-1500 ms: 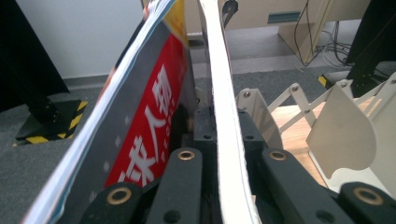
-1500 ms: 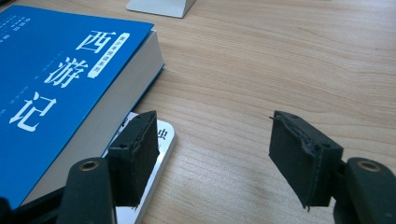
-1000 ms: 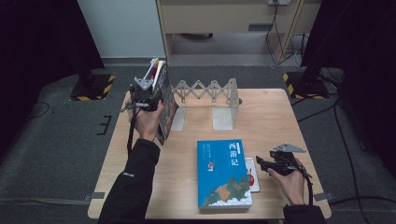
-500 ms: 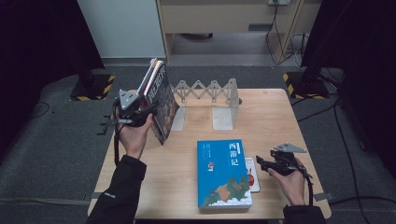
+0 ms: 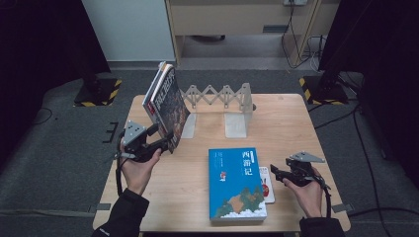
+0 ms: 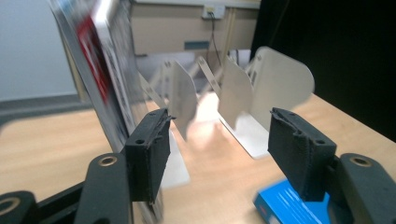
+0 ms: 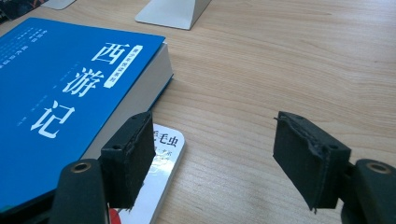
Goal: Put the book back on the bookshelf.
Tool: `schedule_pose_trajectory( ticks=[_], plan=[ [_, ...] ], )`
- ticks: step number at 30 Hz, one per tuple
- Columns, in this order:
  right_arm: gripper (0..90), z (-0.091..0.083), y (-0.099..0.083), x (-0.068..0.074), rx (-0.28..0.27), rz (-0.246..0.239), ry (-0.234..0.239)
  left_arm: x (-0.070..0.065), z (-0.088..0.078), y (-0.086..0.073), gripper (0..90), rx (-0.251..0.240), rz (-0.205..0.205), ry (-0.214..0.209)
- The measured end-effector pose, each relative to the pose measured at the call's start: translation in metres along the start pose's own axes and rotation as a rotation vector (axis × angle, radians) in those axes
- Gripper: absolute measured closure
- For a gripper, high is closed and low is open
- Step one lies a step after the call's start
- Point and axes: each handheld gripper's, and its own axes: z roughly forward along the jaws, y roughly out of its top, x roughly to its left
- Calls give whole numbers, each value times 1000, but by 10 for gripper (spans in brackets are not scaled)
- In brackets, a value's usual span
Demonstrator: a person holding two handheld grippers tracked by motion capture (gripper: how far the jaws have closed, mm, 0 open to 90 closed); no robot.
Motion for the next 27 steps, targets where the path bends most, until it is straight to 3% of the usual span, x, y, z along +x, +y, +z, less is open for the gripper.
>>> schedule_pose_trajectory(
  ticks=[7,14,18,23,27],
  plan=[
    [291,-1,1,4,-5,-9,9,-3,5,-25,333,51,-33,-77],
    [302,-1,4,15,-15,-40,34,-8,16,-46,314,110,-54,-119],
    [299,-1,5,22,-19,-48,50,-15,26,-59,296,156,-70,-176],
    [292,2,3,29,-8,-51,69,-28,36,-71,284,190,-32,-212],
    [289,5,2,34,0,-56,81,-40,48,-86,271,252,-14,-255]
  ],
)
